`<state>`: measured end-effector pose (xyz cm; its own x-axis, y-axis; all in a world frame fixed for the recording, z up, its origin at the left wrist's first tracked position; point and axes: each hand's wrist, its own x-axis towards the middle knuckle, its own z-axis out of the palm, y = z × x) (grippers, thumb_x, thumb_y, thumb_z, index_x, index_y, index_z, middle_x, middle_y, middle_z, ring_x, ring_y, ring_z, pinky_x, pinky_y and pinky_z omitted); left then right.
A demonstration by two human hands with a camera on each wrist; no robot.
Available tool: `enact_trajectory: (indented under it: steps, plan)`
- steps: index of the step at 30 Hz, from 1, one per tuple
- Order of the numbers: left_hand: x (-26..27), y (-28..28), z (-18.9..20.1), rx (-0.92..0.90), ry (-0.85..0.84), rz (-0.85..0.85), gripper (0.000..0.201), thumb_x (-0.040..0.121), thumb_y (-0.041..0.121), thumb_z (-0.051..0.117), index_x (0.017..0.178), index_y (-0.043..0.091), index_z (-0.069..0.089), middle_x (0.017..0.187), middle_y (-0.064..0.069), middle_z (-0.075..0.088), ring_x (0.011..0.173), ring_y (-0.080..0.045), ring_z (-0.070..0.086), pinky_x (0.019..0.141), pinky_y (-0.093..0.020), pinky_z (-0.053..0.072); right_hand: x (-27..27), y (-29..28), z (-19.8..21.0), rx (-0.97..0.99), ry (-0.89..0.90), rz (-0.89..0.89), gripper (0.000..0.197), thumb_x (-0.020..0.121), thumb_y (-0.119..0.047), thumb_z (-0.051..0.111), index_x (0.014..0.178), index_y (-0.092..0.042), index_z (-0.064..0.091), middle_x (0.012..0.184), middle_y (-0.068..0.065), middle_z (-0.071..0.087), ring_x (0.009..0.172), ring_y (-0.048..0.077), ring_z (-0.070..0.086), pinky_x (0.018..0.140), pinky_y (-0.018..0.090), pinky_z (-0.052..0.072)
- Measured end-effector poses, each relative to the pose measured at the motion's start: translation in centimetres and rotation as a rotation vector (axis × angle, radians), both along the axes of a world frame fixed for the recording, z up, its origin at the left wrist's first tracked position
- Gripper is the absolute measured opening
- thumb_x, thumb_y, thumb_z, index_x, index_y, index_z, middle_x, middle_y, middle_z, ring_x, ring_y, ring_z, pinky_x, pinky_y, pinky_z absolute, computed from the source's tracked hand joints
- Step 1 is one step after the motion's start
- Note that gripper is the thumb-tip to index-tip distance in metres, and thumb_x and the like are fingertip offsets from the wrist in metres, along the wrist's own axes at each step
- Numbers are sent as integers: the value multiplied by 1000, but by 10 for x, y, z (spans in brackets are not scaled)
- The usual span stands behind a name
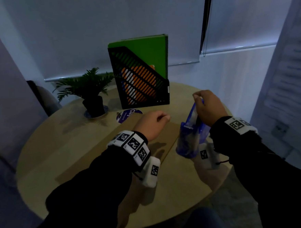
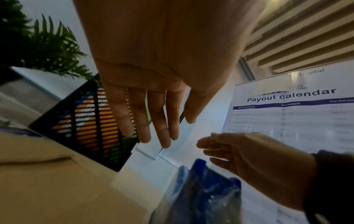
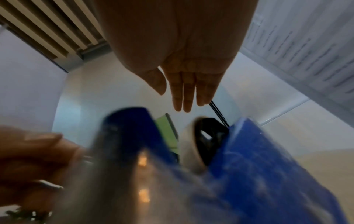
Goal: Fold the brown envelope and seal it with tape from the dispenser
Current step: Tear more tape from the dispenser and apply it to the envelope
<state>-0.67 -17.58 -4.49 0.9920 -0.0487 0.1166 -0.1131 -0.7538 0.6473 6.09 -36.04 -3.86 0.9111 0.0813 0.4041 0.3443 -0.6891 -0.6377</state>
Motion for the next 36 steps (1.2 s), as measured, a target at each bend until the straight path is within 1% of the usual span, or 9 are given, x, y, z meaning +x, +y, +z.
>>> enact_trajectory:
  steps: [5, 12, 15, 18, 21, 25, 28, 31, 36]
  plan:
    - [9, -24, -11, -119, 88, -71, 38, 99, 35, 44, 119, 8, 62, 115, -7, 65, 105, -20, 59, 93, -33, 45, 18, -19, -12, -20, -15, -44, 34, 101, -13, 38, 120, 4, 60, 128, 23, 57, 121, 34, 52, 99, 30, 34]
    - [18, -40, -24, -283, 165, -100, 41, 98, 38, 45, 100, 1, 64, 96, -12, 68, 86, -21, 62, 72, -25, 46, 44, -29, -25, -84, 144, -8, 44, 103, -33, 32, 94, 2, 59, 100, 23, 58, 103, 33, 54, 85, 34, 36]
    - [20, -38, -29, -331, 171, -96, 43, 98, 37, 46, 105, -2, 62, 109, -19, 66, 102, -29, 62, 88, -39, 48, 52, -31, -35, -115, 160, -7, 43, 101, -42, 32, 80, -9, 50, 86, 11, 51, 95, 30, 55, 77, 28, 30]
    - [19, -39, -30, -381, 170, -126, 35, 99, 31, 45, 107, 2, 64, 109, -14, 67, 94, -17, 61, 75, -18, 47, 53, -30, -39, -133, 134, -6, 43, 100, -46, 33, 70, -17, 43, 83, 7, 47, 89, 25, 50, 78, 27, 29]
    - [20, -41, -33, -463, 194, -126, 28, 99, 30, 45, 104, 10, 65, 110, -17, 67, 91, -18, 60, 61, -14, 46, 55, -31, -41, -202, 158, 1, 52, 97, -53, 31, 83, -9, 53, 91, 11, 49, 103, 29, 50, 96, 36, 35]
    - [21, -43, -34, -599, 235, -122, 22, 99, 25, 46, 92, 18, 66, 108, -15, 68, 98, -22, 61, 86, -37, 50, 57, -33, -38, -314, 271, 18, 76, 92, -66, 21, 113, -2, 56, 140, 21, 44, 140, 30, 30, 118, 43, 22]
    - [21, -43, -33, -658, 256, -119, 24, 99, 21, 46, 85, 21, 66, 100, -6, 67, 99, -21, 60, 91, -38, 47, 51, -32, -34, -314, 289, 30, 98, 77, -82, 10, 119, -5, 55, 150, 19, 33, 145, 30, 21, 117, 45, 21]
    - [21, -45, -32, -694, 283, -99, 23, 99, 18, 45, 86, 18, 64, 93, -3, 65, 89, -16, 60, 79, -25, 47, 48, -31, -34, -325, 285, 13, 84, 87, -72, 18, 125, -5, 53, 156, 16, 25, 149, 28, 14, 119, 43, 18]
    - [21, -54, -22, -705, 336, -8, 29, 97, 29, 49, 78, 16, 65, 90, -7, 65, 79, -17, 59, 71, -24, 44, 53, -32, -32, -381, 269, 7, 79, 91, -67, 18, 128, -8, 55, 144, 15, 42, 143, 28, 27, 113, 42, 27]
